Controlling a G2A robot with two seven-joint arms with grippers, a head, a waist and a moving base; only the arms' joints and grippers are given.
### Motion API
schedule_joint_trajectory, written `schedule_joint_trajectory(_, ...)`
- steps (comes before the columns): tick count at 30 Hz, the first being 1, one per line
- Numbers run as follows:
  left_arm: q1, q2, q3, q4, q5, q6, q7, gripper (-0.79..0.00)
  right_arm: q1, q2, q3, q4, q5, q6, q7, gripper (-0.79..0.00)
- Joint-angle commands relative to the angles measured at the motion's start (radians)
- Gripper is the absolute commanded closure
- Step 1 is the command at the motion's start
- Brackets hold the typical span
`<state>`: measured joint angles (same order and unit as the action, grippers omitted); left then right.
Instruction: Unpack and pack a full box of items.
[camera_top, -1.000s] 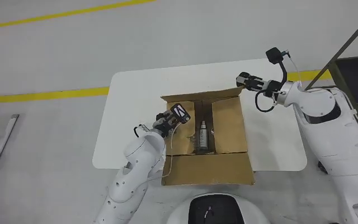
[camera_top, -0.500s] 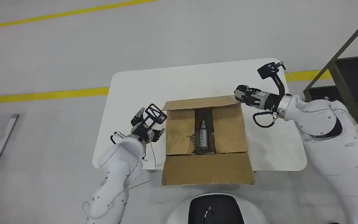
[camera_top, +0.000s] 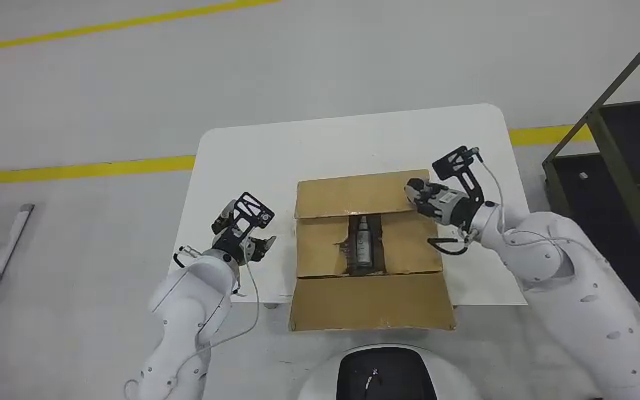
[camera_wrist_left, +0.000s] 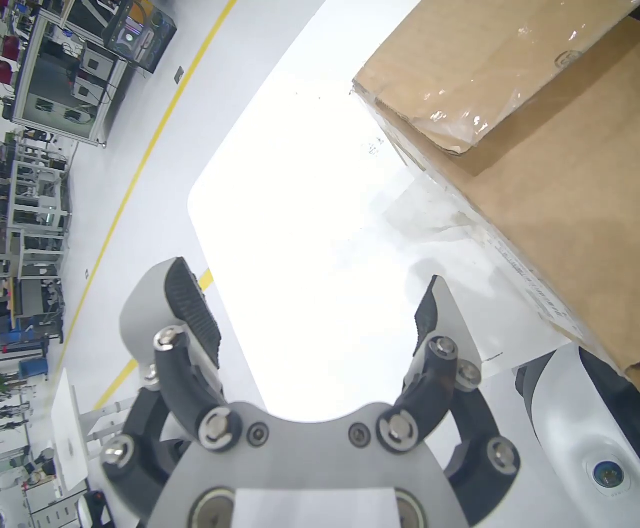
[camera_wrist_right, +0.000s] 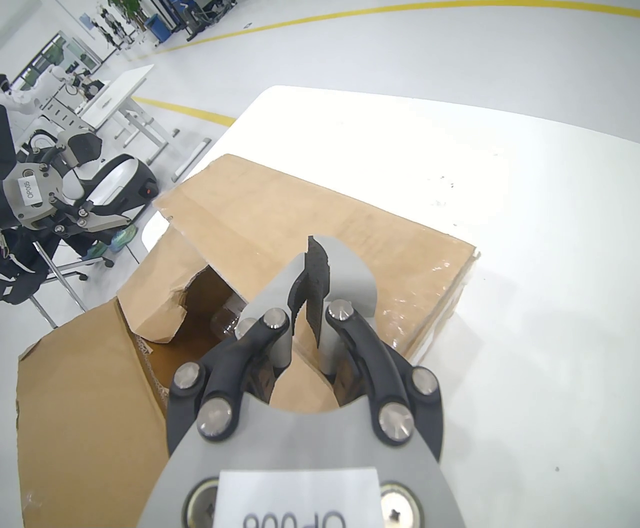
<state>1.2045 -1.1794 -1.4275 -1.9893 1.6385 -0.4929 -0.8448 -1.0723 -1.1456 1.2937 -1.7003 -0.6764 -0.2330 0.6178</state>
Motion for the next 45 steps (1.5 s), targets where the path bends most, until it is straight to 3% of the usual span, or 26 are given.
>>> schedule_joint_trajectory(1, 0.0, 0.0, 0.0, 0.0, 0.0, 0.0, 0.0, -0.785, -0.001, -0.002, -0.013, 0.0, -0.004, 0.007, -0.007, 0.0)
schedule_joint_trajectory(7, 0.0, 0.0, 0.0, 0.0, 0.0, 0.0, 0.0, -0.785, 0.004, -0.006, -0.043, 0.008, -0.021, 0.022, -0.022, 0.0)
schedule_joint_trajectory(11, 0.029, 0.006, -0.002, -0.023, 0.041, -0.037, 0.065, -0.785, 0.01, -0.008, -0.053, 0.015, -0.032, 0.026, -0.024, 0.0)
schedule_joint_trajectory(23, 0.232, 0.039, -0.128, -0.079, 0.113, -0.228, 0.158, -0.785, 0.013, -0.011, -0.076, 0.025, -0.051, 0.026, -0.024, 0.0)
schedule_joint_trajectory(28, 0.285, 0.05, -0.127, -0.112, 0.128, -0.328, 0.242, -0.785, 0.013, -0.011, -0.076, 0.024, -0.051, 0.027, -0.023, 0.0)
schedule_joint_trajectory(34, 0.291, 0.064, -0.064, -0.139, 0.228, -0.448, 0.307, -0.785, 0.011, -0.01, -0.072, 0.015, -0.051, 0.029, -0.019, 0.0)
schedule_joint_trajectory(45, 0.238, 0.069, -0.018, -0.175, 0.249, -0.396, 0.442, -0.785, -0.008, -0.005, -0.057, -0.023, -0.065, 0.03, 0.015, 0.0)
